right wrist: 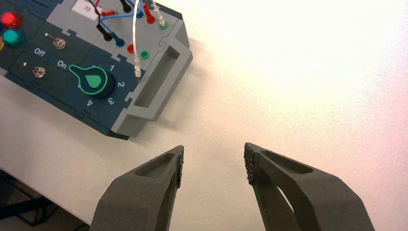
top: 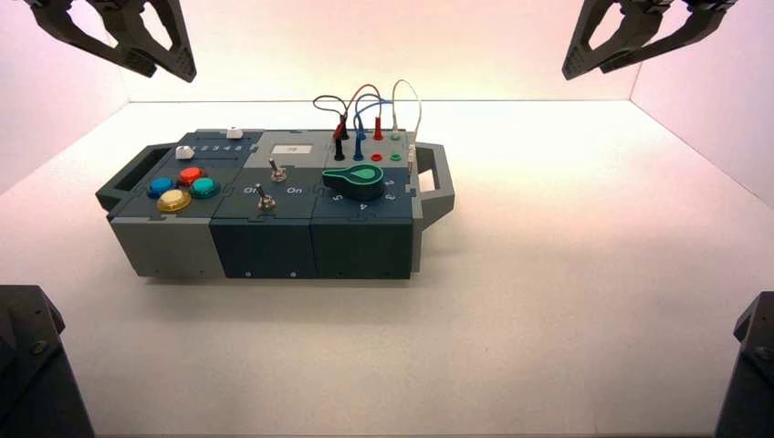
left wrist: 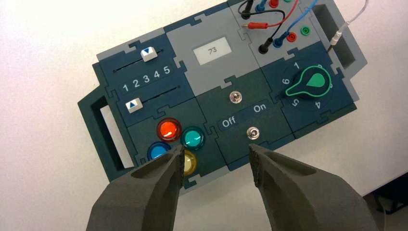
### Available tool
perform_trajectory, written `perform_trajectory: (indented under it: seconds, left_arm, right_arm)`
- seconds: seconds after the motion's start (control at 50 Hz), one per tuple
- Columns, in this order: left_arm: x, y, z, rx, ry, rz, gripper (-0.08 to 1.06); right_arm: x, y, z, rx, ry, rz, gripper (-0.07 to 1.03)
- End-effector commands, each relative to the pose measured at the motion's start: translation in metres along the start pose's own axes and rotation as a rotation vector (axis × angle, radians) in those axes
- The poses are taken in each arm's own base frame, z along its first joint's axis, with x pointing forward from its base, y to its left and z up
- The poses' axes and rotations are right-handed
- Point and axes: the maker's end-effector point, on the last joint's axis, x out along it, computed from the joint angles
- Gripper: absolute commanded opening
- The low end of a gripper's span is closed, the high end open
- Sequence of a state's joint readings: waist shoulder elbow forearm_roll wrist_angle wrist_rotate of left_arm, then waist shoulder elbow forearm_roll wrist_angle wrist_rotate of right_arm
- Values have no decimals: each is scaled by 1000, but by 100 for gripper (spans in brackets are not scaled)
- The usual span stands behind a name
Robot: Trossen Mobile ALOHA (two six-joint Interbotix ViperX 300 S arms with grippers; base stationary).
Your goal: Turn the knob to position 6.
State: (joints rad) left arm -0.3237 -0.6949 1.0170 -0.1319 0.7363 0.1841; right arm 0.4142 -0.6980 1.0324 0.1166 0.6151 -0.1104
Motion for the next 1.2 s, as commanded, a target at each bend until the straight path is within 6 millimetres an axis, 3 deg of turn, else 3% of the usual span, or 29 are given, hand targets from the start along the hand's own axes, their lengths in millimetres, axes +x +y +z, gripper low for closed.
perform_trajectory:
  seconds: [0.02, 0.76, 0.84, 0.94, 1.04, 1.2]
  left_arm:
    - [-4, -1, 7, 7, -23, -1, 69]
    - [-4, -1, 7, 10, -22, 0, 68]
    - [-4, -1, 7, 10, -24, 0, 63]
    - [-7, -1, 10, 15, -36, 2, 52]
    - [-12, -1, 17, 18, -62, 4, 48]
    - [-13, 0, 26, 16, -65, 4, 43]
  right_arm:
    - [-3, 0, 9, 0, -26, 1, 66]
    - [-3, 0, 9, 0, -29, 0, 66]
    - [-5, 1, 11, -3, -29, 1, 62]
    - [-8, 1, 17, -5, -31, 3, 50]
    - [-11, 2, 23, -3, -25, 7, 39]
    - [-14, 11, 42, -18, 3, 34, 38]
